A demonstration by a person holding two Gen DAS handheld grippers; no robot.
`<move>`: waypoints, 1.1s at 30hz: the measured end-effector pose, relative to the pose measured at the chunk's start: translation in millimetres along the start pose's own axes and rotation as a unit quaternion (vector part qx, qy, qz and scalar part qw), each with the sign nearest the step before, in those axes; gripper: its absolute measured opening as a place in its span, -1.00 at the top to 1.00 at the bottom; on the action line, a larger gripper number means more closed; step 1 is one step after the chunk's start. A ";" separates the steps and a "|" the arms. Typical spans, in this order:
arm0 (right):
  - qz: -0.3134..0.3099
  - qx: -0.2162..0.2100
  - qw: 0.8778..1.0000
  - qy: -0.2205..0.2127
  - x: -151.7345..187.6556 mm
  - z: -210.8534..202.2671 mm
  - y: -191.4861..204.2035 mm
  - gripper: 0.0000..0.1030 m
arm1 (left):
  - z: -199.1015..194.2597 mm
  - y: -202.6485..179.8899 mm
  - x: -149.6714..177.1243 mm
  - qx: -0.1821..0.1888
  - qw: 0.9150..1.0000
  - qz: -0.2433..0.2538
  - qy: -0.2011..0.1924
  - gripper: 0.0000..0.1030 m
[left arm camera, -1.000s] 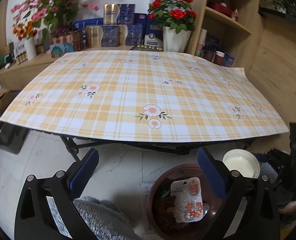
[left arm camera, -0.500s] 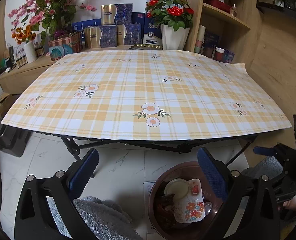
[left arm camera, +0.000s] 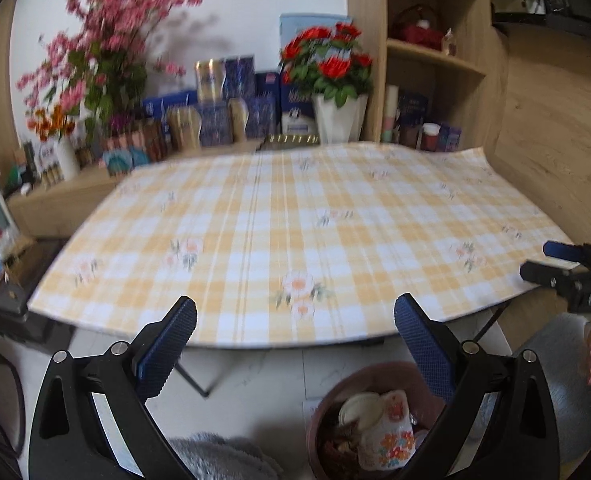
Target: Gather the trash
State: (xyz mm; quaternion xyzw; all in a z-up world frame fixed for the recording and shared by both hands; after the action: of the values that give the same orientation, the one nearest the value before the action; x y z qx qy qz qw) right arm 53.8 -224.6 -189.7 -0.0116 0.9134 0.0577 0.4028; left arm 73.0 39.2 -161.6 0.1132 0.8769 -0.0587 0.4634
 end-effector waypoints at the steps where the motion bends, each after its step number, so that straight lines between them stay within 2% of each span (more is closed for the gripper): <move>1: 0.005 0.002 1.000 -0.008 -8.5 -6.5 -3.8 -0.89 | -3.9 -2.4 -7.6 0.003 1.000 0.001 -0.006 -0.88; 7: 0.007 0.027 0.997 -0.068 -62.9 -51.7 -19.0 -0.89 | -36.0 -24.8 -67.5 0.011 0.998 0.015 -0.053 -0.88; 13: 0.012 0.031 0.994 -0.105 -94.2 -88.1 -24.4 -0.89 | -63.2 -46.8 -104.0 0.011 0.996 0.028 -0.086 -0.88; 19: 0.004 0.035 0.992 -0.118 -101.3 -108.0 -22.4 -0.89 | -76.2 -55.0 -117.6 0.002 0.995 0.029 -0.096 -0.88; 33: -0.010 0.042 0.991 -0.126 -100.6 -121.1 -14.1 -0.89 | -88.8 -51.3 -121.8 -0.004 0.994 0.028 -0.105 -0.88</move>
State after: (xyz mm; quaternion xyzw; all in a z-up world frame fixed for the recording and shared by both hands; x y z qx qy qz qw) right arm 33.7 -255.1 -35.9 0.0034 0.8566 0.0165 0.5157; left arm 55.4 -9.5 -11.0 0.1290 0.8200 -0.0539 0.5551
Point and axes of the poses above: each gripper's, at about its wrist camera, not at the fingertips, and z roughly the way its jaws point, y to its left, x to its underside, the point moved 5 cm from there along z, roughly the way its jaws point, and after that the axes turned 2 degrees about -z, right-handed, at the moved point
